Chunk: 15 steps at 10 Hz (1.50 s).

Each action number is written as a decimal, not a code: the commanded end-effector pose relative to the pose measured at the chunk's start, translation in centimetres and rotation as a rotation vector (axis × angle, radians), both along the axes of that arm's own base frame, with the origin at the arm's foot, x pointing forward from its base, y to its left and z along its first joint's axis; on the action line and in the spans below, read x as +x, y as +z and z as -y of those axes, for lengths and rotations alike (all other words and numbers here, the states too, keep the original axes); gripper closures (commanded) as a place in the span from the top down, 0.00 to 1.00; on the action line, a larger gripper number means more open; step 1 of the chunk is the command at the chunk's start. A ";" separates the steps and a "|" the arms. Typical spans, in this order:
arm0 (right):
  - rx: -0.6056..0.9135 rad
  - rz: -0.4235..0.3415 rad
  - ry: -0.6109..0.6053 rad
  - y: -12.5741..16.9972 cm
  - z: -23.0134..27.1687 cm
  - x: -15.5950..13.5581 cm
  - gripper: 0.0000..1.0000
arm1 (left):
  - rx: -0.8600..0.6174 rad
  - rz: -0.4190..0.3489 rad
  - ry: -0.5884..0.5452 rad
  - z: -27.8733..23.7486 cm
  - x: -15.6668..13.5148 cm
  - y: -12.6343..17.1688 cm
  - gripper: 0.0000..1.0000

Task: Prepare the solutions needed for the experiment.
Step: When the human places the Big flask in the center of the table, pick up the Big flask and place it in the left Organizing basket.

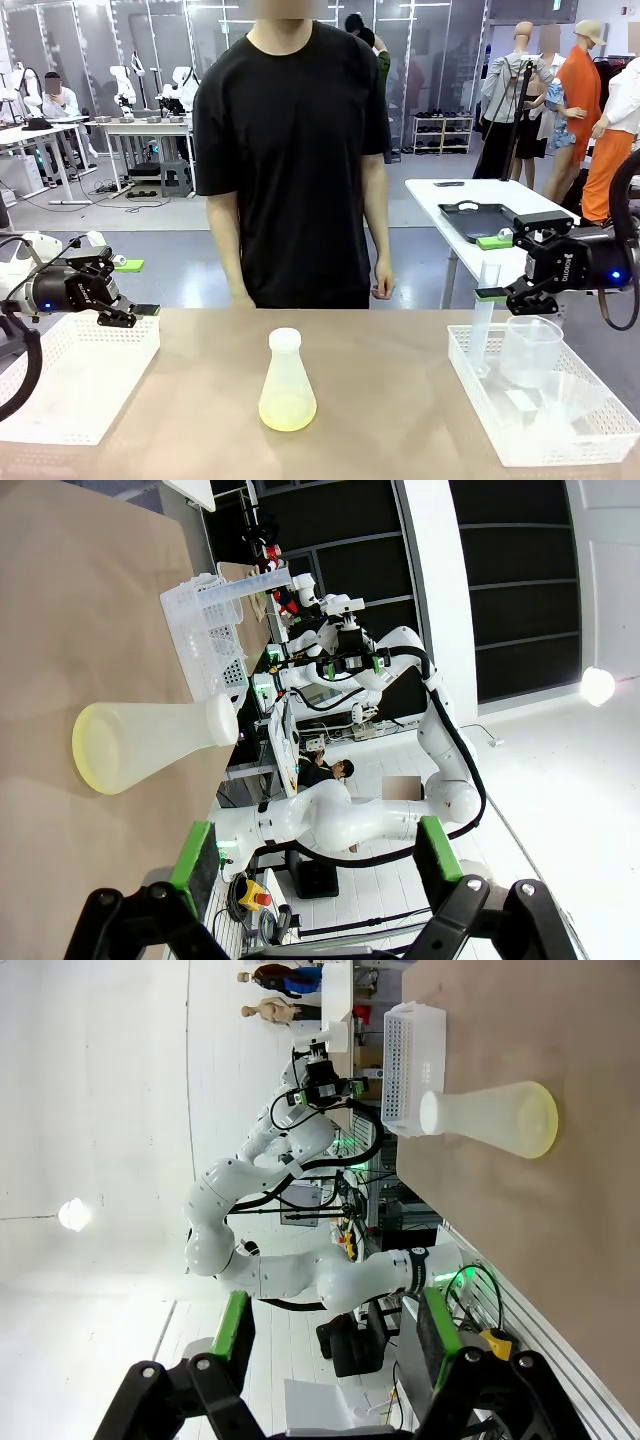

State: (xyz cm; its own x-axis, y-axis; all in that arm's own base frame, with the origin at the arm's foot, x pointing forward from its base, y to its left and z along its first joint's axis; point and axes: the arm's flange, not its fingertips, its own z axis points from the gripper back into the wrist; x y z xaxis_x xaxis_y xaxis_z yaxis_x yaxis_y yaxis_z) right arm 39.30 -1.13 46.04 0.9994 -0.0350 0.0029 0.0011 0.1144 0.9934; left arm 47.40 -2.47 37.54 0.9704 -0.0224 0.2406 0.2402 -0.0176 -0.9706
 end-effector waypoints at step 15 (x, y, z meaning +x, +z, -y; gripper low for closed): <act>0.009 0.009 0.002 0.2 0.0 -0.1 0.83 | 0.005 0.559 -0.346 11.1 6.8 1.1 1.00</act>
